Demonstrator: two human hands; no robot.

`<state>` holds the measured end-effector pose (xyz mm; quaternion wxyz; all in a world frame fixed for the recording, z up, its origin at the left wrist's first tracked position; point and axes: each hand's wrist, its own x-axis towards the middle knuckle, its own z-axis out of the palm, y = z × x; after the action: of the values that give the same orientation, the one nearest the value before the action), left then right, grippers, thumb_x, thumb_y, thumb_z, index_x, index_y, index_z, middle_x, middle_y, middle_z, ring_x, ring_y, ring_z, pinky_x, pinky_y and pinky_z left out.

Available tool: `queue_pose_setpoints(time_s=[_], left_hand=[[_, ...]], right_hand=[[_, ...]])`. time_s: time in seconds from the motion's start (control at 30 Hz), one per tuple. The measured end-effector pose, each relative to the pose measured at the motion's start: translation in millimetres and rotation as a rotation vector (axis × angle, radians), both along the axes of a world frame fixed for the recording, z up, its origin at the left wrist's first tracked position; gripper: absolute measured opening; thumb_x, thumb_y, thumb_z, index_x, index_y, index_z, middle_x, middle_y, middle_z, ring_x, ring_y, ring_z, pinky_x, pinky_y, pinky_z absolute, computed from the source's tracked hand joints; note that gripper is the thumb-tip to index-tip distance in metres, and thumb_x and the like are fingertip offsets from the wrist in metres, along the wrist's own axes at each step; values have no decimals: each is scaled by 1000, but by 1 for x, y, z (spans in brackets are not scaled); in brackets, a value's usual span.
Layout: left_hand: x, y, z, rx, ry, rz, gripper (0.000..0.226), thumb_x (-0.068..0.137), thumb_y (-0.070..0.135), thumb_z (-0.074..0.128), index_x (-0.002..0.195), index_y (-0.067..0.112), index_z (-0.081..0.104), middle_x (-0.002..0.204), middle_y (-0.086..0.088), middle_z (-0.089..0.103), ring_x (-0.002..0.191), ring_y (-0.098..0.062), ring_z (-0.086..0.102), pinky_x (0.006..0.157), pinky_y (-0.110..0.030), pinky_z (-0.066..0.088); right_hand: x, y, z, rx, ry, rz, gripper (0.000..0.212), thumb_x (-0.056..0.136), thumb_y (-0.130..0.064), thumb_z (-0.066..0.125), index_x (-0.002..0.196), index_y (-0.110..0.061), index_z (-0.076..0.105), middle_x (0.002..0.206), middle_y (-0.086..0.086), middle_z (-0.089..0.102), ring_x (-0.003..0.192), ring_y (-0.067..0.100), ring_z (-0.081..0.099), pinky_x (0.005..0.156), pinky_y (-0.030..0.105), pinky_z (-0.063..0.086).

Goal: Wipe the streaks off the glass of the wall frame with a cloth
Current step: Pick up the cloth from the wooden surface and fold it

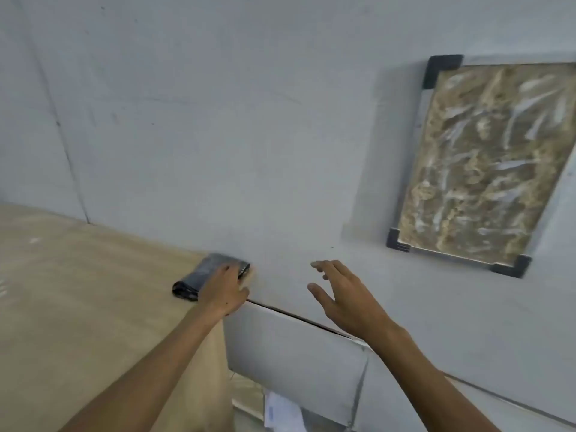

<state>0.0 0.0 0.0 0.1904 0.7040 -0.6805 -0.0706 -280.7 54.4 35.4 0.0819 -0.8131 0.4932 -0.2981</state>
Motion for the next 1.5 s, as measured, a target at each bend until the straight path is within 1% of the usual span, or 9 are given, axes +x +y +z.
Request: queue_pose_setpoints(time_s=[0.17, 0.3, 0.43, 0.67, 0.83, 0.97, 1.17, 1.3, 1.5], left_hand=[[32, 11, -27, 38, -200, 31, 66, 101, 42, 52, 156, 11, 33, 164, -9, 32, 151, -25, 32, 114, -37, 38], [27, 16, -17, -57, -252, -14, 31, 91, 27, 64, 120, 16, 67, 124, -5, 69, 114, -25, 66, 86, -40, 58], [16, 21, 10, -80, -353, -93, 24, 92, 22, 59, 111, 23, 74, 112, -8, 73, 105, -34, 68, 80, -39, 56], [-27, 24, 83, 15, 178, -245, 12, 91, 15, 64, 83, 16, 73, 68, -2, 67, 63, -13, 59, 57, -24, 37], [-82, 26, 113, 242, 738, -395, 14, 97, 11, 63, 101, 3, 72, 96, -15, 74, 87, -18, 70, 81, -31, 48], [-128, 26, 127, 365, 1132, -487, 21, 94, 3, 62, 113, -3, 70, 113, -16, 74, 107, -25, 71, 100, -37, 50], [-183, 28, 133, 340, 1044, -530, 22, 98, 9, 59, 115, 4, 72, 116, -22, 73, 114, -35, 69, 106, -49, 48], [-212, 39, 133, 402, 975, -602, 18, 98, 23, 66, 111, 12, 73, 101, -8, 75, 93, -19, 70, 86, -36, 59], [-248, 62, 163, -173, 828, -733, 10, 95, 28, 70, 105, 27, 72, 103, 9, 76, 102, -6, 71, 84, -22, 57]], right_hand=[[25, -13, -19, 111, -23, 36, 42, 106, -42, 49, 144, -26, 46, 140, -8, 50, 128, 9, 52, 102, 30, 47], [40, -17, -30, 177, -22, 70, 41, 106, -41, 51, 144, -25, 47, 140, -4, 51, 124, 13, 55, 99, 30, 47], [43, -17, -36, 233, -46, 87, 39, 106, -40, 52, 142, -25, 49, 137, -3, 53, 116, 13, 57, 98, 30, 48], [15, -15, -26, 349, -290, 4, 40, 102, -43, 58, 136, -22, 53, 124, -3, 61, 101, 5, 61, 76, 11, 45], [-30, -7, 2, 583, -646, -78, 69, 89, -69, 63, 139, -23, 51, 131, -2, 65, 117, 17, 64, 101, 37, 54], [-69, 14, 26, 715, -1024, 77, 43, 95, -43, 69, 119, -7, 72, 119, 12, 75, 110, 25, 72, 95, 43, 59], [-115, 48, 69, 586, -1232, 84, 36, 99, -27, 66, 123, 1, 69, 124, 18, 73, 116, 32, 69, 93, 40, 57], [-134, 65, 99, 470, -1241, 62, 36, 101, -29, 63, 118, 1, 72, 120, 20, 74, 114, 32, 71, 90, 36, 58], [-152, 75, 125, 358, -1291, -4, 41, 96, -36, 67, 106, 3, 75, 110, 27, 74, 93, 35, 71, 77, 37, 59]])
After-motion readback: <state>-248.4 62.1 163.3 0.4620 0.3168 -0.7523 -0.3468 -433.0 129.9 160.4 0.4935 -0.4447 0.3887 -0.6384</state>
